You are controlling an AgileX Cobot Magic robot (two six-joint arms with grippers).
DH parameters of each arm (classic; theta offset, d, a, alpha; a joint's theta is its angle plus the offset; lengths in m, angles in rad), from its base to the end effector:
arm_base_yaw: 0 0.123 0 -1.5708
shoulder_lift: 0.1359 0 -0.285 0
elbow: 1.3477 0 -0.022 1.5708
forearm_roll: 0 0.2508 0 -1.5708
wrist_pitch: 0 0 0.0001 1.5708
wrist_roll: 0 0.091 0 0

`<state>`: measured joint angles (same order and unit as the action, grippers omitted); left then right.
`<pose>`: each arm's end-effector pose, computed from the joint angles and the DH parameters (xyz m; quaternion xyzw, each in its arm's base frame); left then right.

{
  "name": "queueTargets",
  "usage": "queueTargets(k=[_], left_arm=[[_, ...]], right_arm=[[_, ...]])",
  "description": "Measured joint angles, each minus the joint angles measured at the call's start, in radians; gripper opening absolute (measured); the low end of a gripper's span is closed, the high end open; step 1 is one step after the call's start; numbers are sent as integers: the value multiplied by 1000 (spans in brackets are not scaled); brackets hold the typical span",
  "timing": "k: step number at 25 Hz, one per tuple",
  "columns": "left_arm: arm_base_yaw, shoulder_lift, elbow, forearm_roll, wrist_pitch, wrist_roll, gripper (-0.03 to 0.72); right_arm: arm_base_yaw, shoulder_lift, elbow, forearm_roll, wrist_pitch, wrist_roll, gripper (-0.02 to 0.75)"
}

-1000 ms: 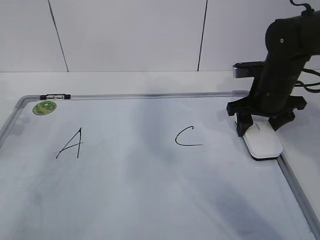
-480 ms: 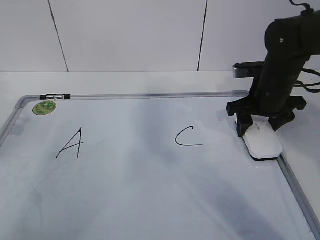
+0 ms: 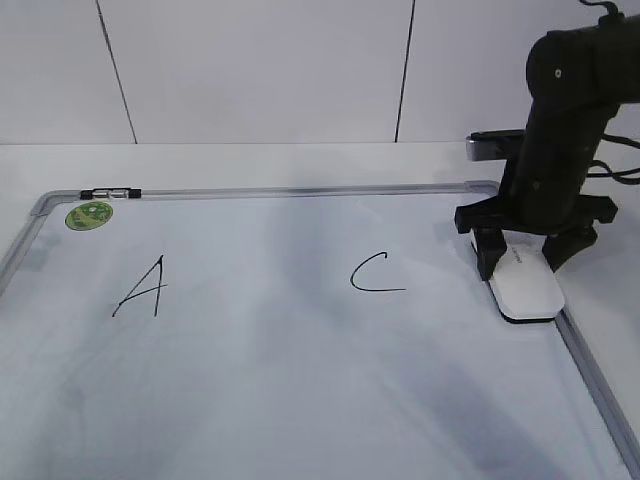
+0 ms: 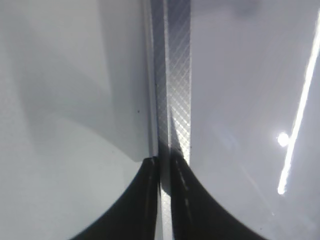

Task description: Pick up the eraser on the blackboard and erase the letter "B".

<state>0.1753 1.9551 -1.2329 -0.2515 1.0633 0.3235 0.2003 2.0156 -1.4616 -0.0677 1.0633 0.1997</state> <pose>0.3446 0.0409 0.1510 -0.0057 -0.9924 0.1178 0.0352 0.3871 0.0731 0.1773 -0.0161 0.9992 -0.0253 0.0259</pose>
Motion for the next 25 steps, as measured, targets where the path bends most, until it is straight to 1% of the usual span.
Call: queueTargets(k=[11,18,25], left_arm=[[0,0,0,0,0,0,38],[0,0,0,0,0,0,38],[0,0,0,0,0,-2,38]], right_arm=[[0,3,-150,2,142,-2,566],[0,3,-201,2,151,-29,566],[0,-41,-201,45,155,-60,566]])
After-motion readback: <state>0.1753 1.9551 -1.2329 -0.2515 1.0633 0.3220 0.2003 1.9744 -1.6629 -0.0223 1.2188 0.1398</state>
